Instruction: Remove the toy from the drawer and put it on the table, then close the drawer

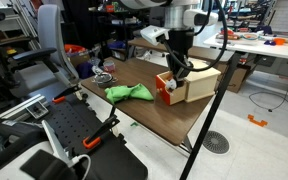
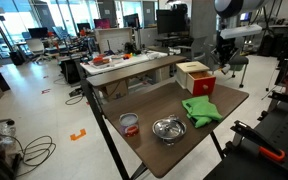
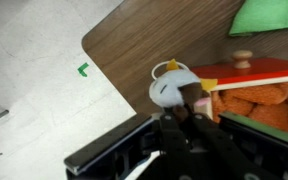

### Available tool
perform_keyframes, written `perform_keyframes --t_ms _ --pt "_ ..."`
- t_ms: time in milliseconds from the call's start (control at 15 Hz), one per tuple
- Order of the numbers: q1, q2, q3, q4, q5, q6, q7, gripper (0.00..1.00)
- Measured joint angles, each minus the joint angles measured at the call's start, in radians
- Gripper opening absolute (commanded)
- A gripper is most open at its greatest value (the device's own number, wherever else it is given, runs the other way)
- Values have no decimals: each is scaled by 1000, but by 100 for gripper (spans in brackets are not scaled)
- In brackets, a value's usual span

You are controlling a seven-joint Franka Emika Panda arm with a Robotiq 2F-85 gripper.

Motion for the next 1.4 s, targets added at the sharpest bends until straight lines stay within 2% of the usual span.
perform_keyframes --t_ms 333,800,867,1000,1400 --pt "-55 -7 -45 -42 -4 0 -38 2" --pt "-62 121 -49 -25 -4 19 -34 2" --pt "-60 141 -48 -19 -4 23 -33 34" --pt "-56 173 -44 -8 -3 36 -31 42" --pt "-53 184 -21 -12 -2 91 -41 87"
